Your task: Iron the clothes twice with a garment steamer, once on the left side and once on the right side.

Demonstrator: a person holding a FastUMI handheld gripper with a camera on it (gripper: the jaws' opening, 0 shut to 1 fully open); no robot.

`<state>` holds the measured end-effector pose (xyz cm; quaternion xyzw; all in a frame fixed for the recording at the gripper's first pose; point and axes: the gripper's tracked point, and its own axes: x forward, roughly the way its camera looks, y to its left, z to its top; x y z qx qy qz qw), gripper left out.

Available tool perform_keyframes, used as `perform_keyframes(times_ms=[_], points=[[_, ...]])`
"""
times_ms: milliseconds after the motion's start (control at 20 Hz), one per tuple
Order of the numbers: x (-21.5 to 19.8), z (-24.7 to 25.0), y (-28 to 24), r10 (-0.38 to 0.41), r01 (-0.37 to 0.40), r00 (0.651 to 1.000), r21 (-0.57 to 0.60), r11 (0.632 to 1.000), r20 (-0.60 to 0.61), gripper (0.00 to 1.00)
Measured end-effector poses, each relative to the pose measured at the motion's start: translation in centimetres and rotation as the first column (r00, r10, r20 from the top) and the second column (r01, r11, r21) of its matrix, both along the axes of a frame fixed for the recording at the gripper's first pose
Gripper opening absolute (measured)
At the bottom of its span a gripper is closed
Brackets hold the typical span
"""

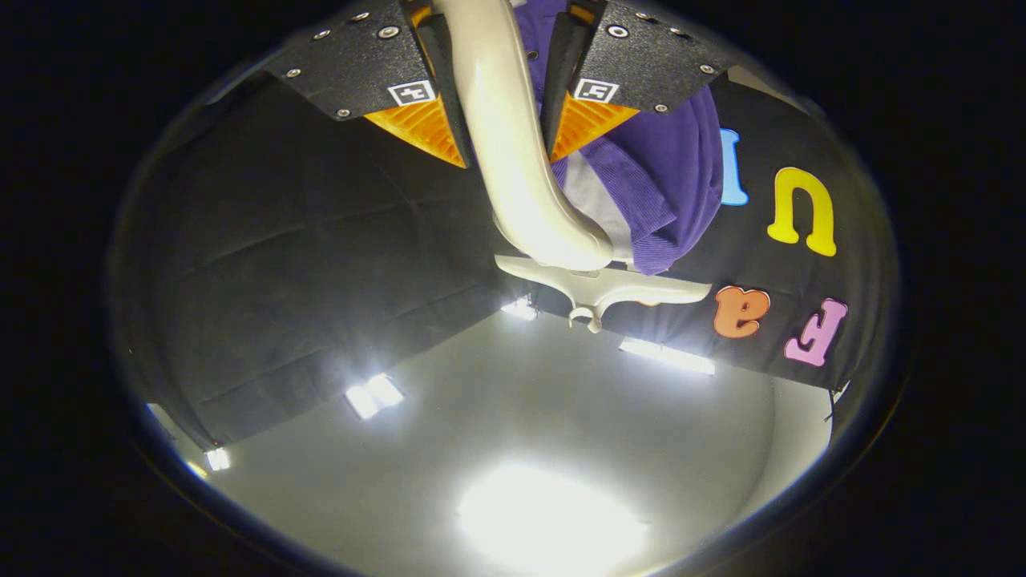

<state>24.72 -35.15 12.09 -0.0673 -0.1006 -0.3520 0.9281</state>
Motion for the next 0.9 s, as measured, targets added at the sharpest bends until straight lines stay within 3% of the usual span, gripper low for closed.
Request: perform_keyframes(times_ms=[200, 450, 900], points=[[2.5, 1.3, -2.6, -0.046, 0.047, 0.999, -0.013, 0.999, 0.026, 0.48], [6.7, 1.7, -4.9, -0.053, 0.053, 0.999, -0.012, 0.999, 0.009, 0.48], [9.3, -3.8, -7.7, -0.087, 0.090, 0.991, 0.028, 0.996, -0.100, 0.48]])
